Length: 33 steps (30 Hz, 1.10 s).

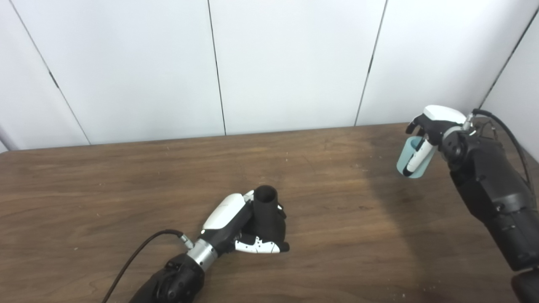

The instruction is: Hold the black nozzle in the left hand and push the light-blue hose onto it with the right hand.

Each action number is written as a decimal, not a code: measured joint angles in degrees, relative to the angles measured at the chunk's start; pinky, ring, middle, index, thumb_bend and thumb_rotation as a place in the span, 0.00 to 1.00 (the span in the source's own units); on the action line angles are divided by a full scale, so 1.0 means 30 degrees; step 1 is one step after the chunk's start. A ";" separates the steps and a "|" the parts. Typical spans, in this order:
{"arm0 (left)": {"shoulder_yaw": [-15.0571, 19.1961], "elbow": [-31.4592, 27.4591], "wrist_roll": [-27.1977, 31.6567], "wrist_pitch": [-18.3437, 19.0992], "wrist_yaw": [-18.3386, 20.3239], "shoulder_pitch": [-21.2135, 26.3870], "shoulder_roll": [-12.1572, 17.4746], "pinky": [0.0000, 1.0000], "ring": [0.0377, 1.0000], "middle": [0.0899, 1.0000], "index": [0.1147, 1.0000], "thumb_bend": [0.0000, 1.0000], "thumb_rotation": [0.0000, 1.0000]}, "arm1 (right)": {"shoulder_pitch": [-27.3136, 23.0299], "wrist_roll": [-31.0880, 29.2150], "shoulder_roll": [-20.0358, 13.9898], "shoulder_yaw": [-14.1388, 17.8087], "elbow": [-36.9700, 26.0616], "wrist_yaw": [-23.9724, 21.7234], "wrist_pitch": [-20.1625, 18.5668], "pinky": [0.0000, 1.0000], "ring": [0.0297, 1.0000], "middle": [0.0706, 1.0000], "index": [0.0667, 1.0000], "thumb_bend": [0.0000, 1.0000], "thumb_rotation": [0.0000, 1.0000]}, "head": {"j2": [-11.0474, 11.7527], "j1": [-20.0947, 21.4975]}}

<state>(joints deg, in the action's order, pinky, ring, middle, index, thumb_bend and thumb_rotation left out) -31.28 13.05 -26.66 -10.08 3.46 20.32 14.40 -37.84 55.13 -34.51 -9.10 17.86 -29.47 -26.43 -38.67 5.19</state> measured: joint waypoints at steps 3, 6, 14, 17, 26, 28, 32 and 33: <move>0.0000 -0.0018 0.0000 0.0004 0.0007 -0.0008 0.0000 0.91 0.86 0.70 0.42 0.55 0.42 | -0.0002 0.0043 -0.0340 -0.0634 -0.0010 0.0299 0.0043 0.10 0.17 0.25 0.47 0.56 0.12 | -0.0029 0.0000; 0.0001 -0.0052 -0.0034 0.0012 0.0007 -0.0026 0.0004 0.91 0.86 0.70 0.42 0.55 0.42 | 0.0031 0.0405 -0.0699 -0.1431 -0.0125 0.0434 0.0030 0.09 0.15 0.23 0.45 0.53 0.12 | -0.0029 0.0000; -0.0009 -0.0101 -0.0059 0.0012 0.0008 -0.0055 0.0009 0.91 0.86 0.70 0.42 0.55 0.42 | -0.0019 0.1181 -0.0960 -0.1956 -0.0190 0.0058 -0.0043 0.06 0.12 0.18 0.45 0.52 0.12 | -0.0059 0.0000; -0.0009 -0.0104 -0.0059 0.0012 0.0009 -0.0059 0.0010 0.91 0.86 0.70 0.43 0.55 0.42 | -0.0082 0.1219 -0.0960 -0.1939 -0.0112 -0.0060 -0.0046 0.05 0.11 0.17 0.45 0.52 0.12 | -0.0088 0.0058; -0.0011 -0.0149 -0.0060 0.0012 0.0016 -0.0086 0.0018 0.91 0.86 0.70 0.41 0.55 0.42 | 0.0093 0.0747 -0.0958 -0.1855 -0.1177 -0.0413 -0.0024 0.05 0.10 0.18 0.45 0.52 0.11 | -0.0176 -0.0059; -0.0012 -0.0150 -0.0061 0.0014 0.0016 -0.0088 0.0018 0.91 0.86 0.70 0.41 0.55 0.42 | 0.0141 0.0645 -0.0955 -0.1865 -0.1969 -0.0445 -0.0019 0.05 0.11 0.19 0.45 0.52 0.12 | -0.0176 -0.0059; -0.0035 -0.0155 -0.0064 0.0017 0.0019 -0.0086 0.0012 0.91 0.86 0.70 0.43 0.55 0.42 | 0.0123 0.0645 -0.0929 -0.1865 -0.4375 -0.1018 -0.0034 0.08 0.15 0.25 0.45 0.52 0.12 | -0.0147 -0.0263; -0.0036 -0.0158 -0.0064 0.0019 0.0019 -0.0086 0.0011 0.91 0.86 0.70 0.43 0.55 0.42 | 0.0111 0.0644 -0.0887 -0.1865 -0.5192 -0.1283 -0.0035 0.09 0.16 0.26 0.45 0.52 0.12 | -0.0146 -0.0264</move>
<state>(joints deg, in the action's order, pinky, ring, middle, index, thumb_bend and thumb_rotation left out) -31.39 12.57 -26.86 -10.02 3.52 20.06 14.44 -37.50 57.06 -37.17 -14.70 2.29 -33.32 -26.53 -39.11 4.39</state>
